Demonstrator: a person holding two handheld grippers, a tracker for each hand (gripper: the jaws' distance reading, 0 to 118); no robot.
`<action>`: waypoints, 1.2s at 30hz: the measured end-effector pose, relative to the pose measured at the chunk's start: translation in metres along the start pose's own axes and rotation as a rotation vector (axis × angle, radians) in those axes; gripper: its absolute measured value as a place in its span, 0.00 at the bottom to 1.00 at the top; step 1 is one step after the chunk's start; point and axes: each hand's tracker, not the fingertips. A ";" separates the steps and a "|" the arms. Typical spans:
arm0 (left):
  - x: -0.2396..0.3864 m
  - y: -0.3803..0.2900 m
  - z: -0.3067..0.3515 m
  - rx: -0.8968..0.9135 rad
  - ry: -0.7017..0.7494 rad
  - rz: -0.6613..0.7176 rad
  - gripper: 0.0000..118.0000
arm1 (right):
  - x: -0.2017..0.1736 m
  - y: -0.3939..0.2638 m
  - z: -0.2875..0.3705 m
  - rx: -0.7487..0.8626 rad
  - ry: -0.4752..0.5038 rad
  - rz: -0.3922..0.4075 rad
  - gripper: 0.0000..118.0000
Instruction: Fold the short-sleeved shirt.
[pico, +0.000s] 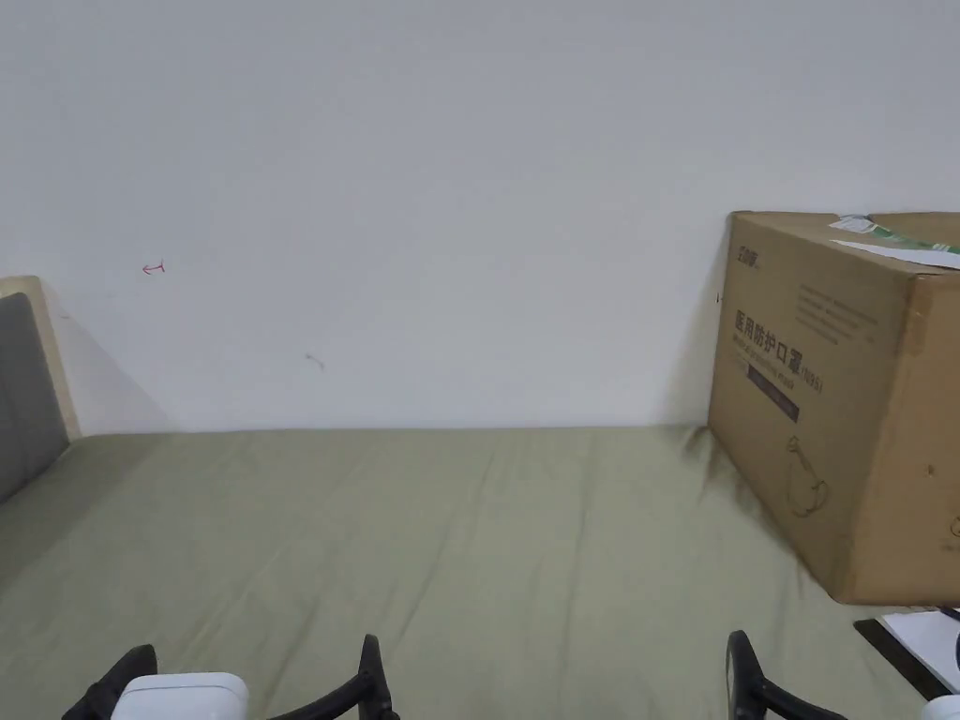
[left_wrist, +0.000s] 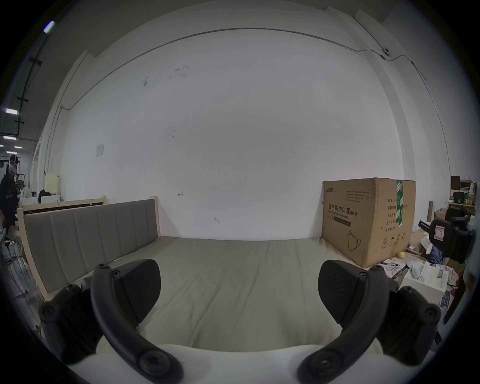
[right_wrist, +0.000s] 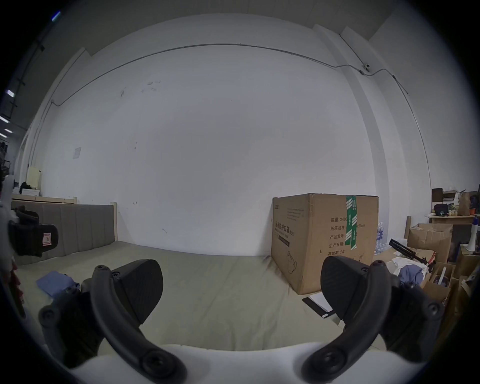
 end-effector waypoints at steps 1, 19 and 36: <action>-0.004 0.002 0.001 0.002 -0.016 0.017 1.00 | -0.002 -0.001 0.000 -0.002 0.004 -0.002 1.00; -0.006 0.000 -0.013 -0.041 0.036 -0.033 1.00 | -0.011 -0.005 -0.004 -0.058 0.028 0.002 1.00; -0.008 -0.006 -0.021 -0.168 -0.018 0.122 1.00 | -0.018 -0.012 -0.010 -0.117 0.069 0.031 1.00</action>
